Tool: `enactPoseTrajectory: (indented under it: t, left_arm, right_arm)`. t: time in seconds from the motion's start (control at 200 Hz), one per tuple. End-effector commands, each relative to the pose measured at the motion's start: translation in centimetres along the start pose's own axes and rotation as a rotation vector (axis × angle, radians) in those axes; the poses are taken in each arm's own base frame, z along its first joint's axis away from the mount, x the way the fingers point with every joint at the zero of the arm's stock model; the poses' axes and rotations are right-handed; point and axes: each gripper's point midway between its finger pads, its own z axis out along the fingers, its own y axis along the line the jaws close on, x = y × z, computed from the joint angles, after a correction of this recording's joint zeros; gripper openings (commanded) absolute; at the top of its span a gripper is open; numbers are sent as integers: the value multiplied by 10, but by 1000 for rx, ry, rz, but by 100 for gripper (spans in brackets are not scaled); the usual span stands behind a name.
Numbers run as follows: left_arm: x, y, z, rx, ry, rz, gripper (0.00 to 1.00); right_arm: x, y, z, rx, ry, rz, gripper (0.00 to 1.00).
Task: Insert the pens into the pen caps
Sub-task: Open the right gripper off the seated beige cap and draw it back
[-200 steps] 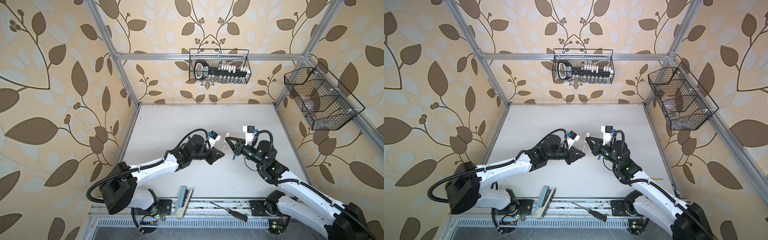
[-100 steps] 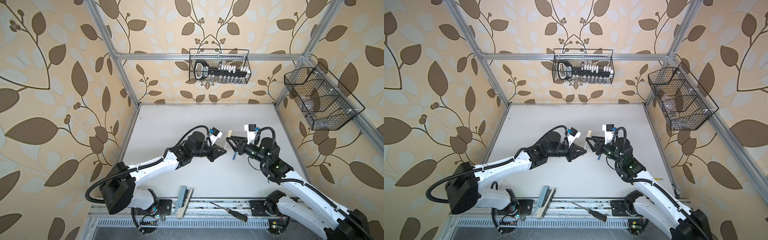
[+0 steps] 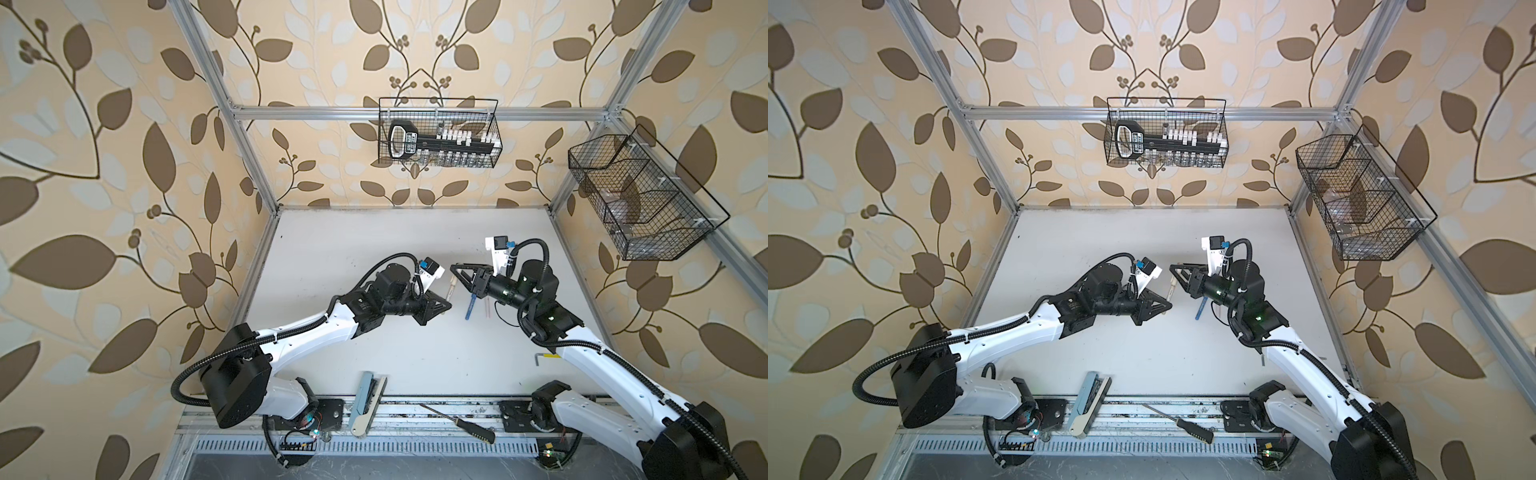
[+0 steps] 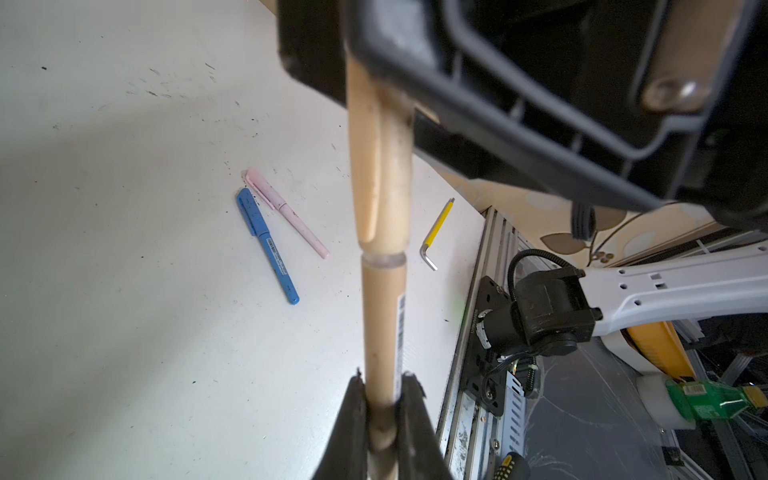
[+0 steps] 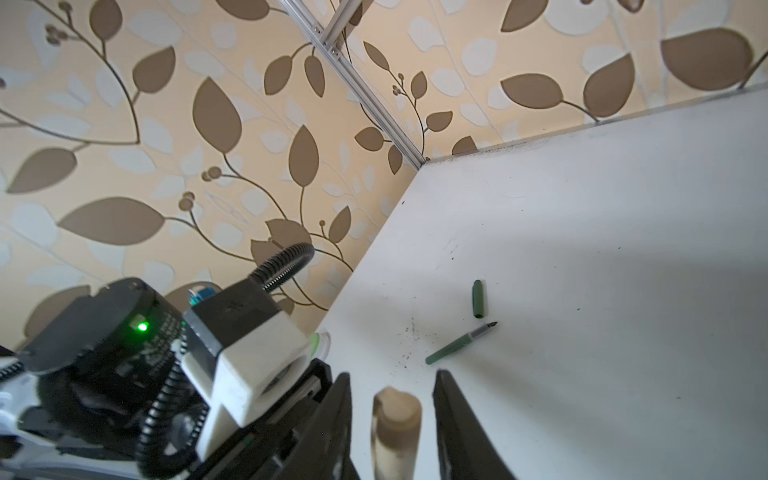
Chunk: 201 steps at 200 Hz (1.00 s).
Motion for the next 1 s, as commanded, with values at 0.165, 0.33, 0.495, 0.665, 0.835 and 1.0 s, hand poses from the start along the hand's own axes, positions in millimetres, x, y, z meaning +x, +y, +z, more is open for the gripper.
enactPoseTrajectory:
  t: [0.165,0.33,0.495,0.665,0.835,1.0]
  left_arm:
    - [-49,-4,-1,-30,-145,114,3]
    - [-100,7,-10,-69,-275,172,0]
    - [-151,24,-33,-74,-421,194,0]
    - [-197,19,-59,-93,-555,285,0]
    - [-228,15,-77,-108,-664,336,0]
    - [-245,6,-78,-75,-694,379,0]
  right_arm:
    - [1,15,1,-43,35,-6,0]
    - [22,-1,2,32,119,4,0]
    - [42,-17,-1,95,176,20,0]
    - [72,-30,3,119,242,61,0]
    - [105,-36,8,115,302,112,0]
    - [124,-35,11,88,336,165,0]
